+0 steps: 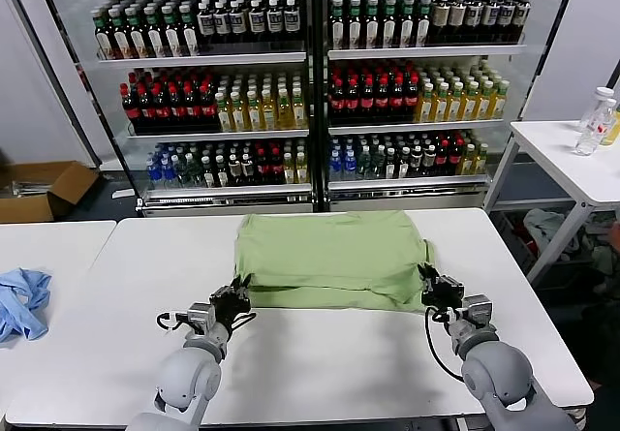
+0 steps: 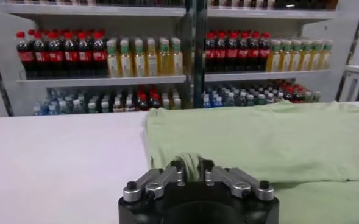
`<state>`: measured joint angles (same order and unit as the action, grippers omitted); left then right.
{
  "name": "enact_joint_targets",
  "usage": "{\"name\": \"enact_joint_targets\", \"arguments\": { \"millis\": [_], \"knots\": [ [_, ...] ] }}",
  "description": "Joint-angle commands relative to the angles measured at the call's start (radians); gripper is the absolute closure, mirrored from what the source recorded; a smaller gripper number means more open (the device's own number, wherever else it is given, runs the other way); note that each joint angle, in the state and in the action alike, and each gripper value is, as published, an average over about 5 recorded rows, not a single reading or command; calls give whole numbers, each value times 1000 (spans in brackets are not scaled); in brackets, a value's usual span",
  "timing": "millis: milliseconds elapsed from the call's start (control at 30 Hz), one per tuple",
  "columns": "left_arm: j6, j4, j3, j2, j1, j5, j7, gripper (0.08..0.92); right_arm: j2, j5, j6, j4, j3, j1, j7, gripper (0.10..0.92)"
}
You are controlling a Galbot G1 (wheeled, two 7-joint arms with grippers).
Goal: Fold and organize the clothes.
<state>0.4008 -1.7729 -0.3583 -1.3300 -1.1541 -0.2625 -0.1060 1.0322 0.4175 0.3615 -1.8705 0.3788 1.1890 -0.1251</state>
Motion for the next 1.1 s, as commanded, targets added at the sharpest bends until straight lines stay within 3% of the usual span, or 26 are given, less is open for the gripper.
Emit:
{"name": "enact_joint_targets", "arguments": {
  "millis": [33, 267, 333, 400, 900, 1100],
  "knots": [
    [-4, -29, -22, -7, -108, 32, -32, 618, 7, -31, 33, 3, 56, 67, -13, 568],
    [47, 68, -12, 6, -19, -8, -32, 421, 43, 45, 133, 103, 11, -1, -63, 378],
    [58, 73, -8, 9, -10, -27, -31, 398, 46, 60, 155, 115, 5, -6, -75, 331],
    [69, 71, -5, 12, -11, -49, -27, 427, 42, 68, 168, 121, 2, -5, -82, 314],
    [96, -22, -31, 24, -90, -221, 47, 854, 0, 127, 124, 56, 12, 51, -32, 722],
    [98, -173, -72, 27, -230, -229, 41, 909, -27, 121, 103, -83, 57, 191, -20, 879]
  ]
}}
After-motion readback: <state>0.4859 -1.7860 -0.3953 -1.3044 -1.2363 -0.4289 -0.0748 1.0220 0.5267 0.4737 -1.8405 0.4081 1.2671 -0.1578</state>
